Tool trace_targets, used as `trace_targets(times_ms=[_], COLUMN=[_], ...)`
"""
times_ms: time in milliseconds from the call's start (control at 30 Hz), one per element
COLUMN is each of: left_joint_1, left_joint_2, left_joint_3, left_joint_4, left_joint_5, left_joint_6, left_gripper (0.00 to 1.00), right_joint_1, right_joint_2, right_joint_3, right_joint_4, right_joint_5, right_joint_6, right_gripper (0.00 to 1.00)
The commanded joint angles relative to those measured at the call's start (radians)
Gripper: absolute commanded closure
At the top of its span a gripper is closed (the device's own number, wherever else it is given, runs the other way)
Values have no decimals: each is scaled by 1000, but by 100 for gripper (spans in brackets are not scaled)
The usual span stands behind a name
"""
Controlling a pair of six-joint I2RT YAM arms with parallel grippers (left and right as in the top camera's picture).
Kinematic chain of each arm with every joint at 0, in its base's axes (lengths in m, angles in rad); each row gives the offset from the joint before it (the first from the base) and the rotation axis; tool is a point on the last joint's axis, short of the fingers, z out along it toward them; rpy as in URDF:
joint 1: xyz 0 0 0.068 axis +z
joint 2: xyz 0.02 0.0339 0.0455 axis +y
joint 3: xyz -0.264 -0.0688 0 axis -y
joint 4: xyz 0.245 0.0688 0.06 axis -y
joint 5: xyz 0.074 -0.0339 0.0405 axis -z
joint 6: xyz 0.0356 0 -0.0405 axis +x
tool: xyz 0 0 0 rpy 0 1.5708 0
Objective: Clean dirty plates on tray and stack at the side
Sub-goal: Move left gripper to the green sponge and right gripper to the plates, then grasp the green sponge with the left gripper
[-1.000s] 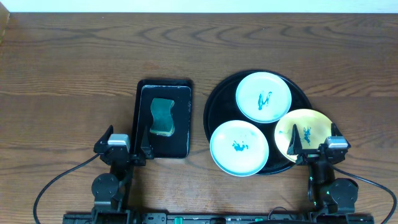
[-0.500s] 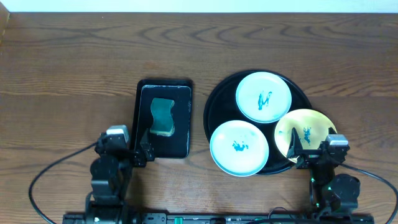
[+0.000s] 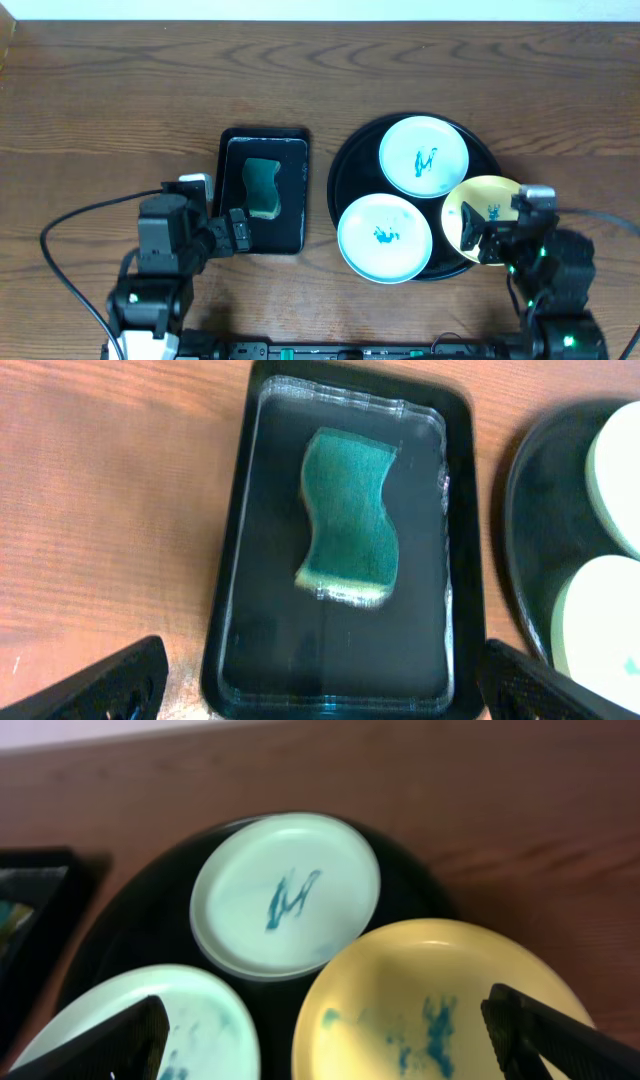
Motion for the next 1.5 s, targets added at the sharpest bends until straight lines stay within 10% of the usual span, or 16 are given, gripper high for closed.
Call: trace_targets(times_ms=[0,500,1467], left_joint_1=[5,5,-130], left_joint_2=[66,138,754], left_joint_3=[128,254,256], left_joint_4=[-100,-284,177], left_joint_5=[16,77,-92], left_joint_6=[-2,-32,-61], left_gripper=[1,1,10], right_joint_1=[10,10,10], right_joint_2=[119,296,481], right_joint_3=[119,338,335], right_joint_4=[-71,-322,-394], right_joint_5=[-70,-233,-325], right_joint_6=[13,-5,-8], right_gripper=[1,1,8])
